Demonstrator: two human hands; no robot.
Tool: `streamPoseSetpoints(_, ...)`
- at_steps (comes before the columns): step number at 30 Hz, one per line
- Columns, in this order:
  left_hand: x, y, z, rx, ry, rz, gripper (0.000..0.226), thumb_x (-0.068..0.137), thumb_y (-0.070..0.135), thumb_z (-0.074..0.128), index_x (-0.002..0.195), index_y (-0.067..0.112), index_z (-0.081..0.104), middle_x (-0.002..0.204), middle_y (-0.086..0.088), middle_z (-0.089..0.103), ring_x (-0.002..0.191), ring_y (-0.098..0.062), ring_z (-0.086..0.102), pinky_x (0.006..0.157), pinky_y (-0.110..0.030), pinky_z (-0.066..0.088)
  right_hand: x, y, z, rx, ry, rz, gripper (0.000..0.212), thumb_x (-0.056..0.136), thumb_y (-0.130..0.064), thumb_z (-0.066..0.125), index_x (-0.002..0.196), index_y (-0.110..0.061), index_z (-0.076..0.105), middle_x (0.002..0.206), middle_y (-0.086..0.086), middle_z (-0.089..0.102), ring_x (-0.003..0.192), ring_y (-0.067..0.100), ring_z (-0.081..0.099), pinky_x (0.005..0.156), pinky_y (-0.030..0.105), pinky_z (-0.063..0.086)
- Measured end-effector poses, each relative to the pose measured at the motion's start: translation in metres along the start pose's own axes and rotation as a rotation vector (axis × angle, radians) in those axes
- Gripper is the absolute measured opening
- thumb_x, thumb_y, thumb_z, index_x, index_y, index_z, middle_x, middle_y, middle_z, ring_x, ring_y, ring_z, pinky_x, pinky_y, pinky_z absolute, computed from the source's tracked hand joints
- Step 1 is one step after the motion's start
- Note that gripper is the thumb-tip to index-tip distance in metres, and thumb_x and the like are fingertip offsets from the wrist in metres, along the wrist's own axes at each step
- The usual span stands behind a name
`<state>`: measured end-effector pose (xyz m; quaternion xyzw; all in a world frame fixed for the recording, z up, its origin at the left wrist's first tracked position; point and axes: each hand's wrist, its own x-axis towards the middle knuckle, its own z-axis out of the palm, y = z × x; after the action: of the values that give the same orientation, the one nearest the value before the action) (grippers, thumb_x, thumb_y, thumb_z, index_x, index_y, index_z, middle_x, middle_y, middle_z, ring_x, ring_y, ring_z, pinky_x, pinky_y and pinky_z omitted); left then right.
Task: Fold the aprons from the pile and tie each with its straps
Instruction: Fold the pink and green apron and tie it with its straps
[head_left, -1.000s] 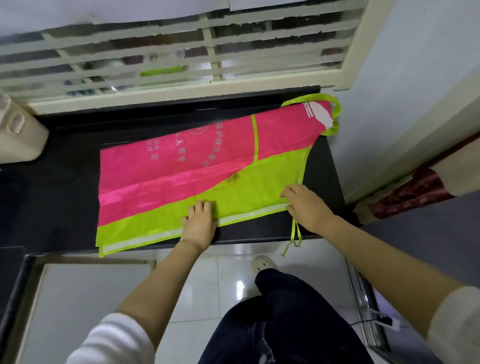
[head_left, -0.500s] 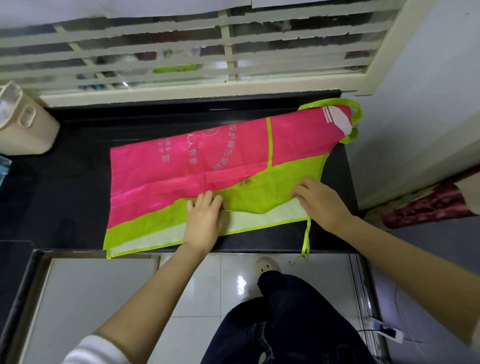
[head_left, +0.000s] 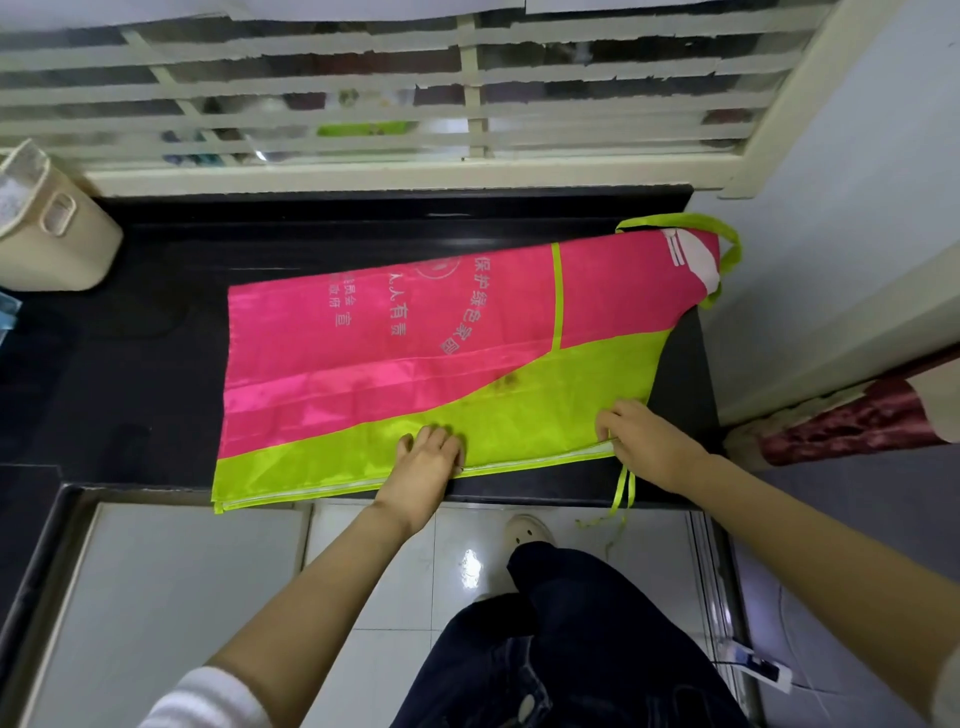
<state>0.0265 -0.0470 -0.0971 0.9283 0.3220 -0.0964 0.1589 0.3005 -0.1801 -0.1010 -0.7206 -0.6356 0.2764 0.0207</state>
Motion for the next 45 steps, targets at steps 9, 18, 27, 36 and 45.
streamPoseSetpoints(9, -0.007, 0.009, 0.010, 0.333, -0.084, -0.009, 0.048, 0.048, 0.012, 0.088, 0.081, 0.016, 0.054, 0.088, -0.007, 0.054, 0.081, -0.026, 0.051, 0.078, -0.060, 0.051, -0.005, -0.005, -0.006, -0.015, -0.083, 0.053, 0.018, 0.088, -0.002, 0.048, 0.103, -0.008, 0.055, 0.096, -0.001, 0.034, 0.093, 0.024, 0.050, 0.067, 0.025, 0.030)
streamPoseSetpoints(18, -0.016, 0.026, 0.010, 0.435, 0.041, 0.123, 0.045, 0.044, -0.001, 0.072, 0.084, 0.006, 0.055, 0.081, -0.012, 0.057, 0.071, -0.026, 0.054, 0.059, -0.036, 0.046, -0.023, -0.011, 0.001, -0.153, -0.061, -0.005, 0.016, 0.089, -0.012, 0.049, 0.103, -0.010, 0.055, 0.098, -0.002, 0.035, 0.104, 0.017, 0.042, 0.065, 0.023, 0.034)
streamPoseSetpoints(27, -0.022, 0.021, 0.001, 0.321, -0.156, 0.065, 0.053, 0.086, 0.023, 0.064, 0.131, 0.007, 0.041, 0.131, -0.012, 0.044, 0.118, -0.029, 0.044, 0.095, -0.039, 0.036, -0.022, -0.026, -0.004, -0.272, -0.102, 0.087, 0.037, 0.093, -0.050, 0.047, 0.102, -0.014, 0.053, 0.109, 0.001, 0.044, 0.117, 0.019, 0.040, 0.075, 0.022, 0.034)
streamPoseSetpoints(36, -0.027, 0.031, 0.000, 0.211, -0.213, 0.071, 0.074, 0.073, -0.017, 0.047, 0.139, 0.007, 0.025, 0.140, -0.010, 0.031, 0.129, -0.028, 0.033, 0.102, -0.033, 0.029, -0.018, -0.075, 0.023, -0.269, -0.183, -0.032, 0.084, 0.091, -0.046, 0.052, 0.151, -0.015, 0.003, 0.158, 0.010, -0.005, 0.146, 0.031, -0.002, 0.119, 0.044, 0.008)
streamPoseSetpoints(45, -0.050, 0.029, 0.002, 0.364, -0.239, -0.164, 0.100, 0.079, -0.004, 0.060, 0.150, 0.013, -0.007, 0.157, -0.017, -0.006, 0.142, -0.037, 0.010, 0.109, -0.052, 0.026, -0.038, -0.081, 0.046, -0.385, -0.135, 0.101, 0.089, 0.088, 0.008, 0.048, 0.148, -0.012, -0.014, 0.157, 0.007, -0.018, 0.146, 0.027, -0.009, 0.118, 0.039, 0.006)
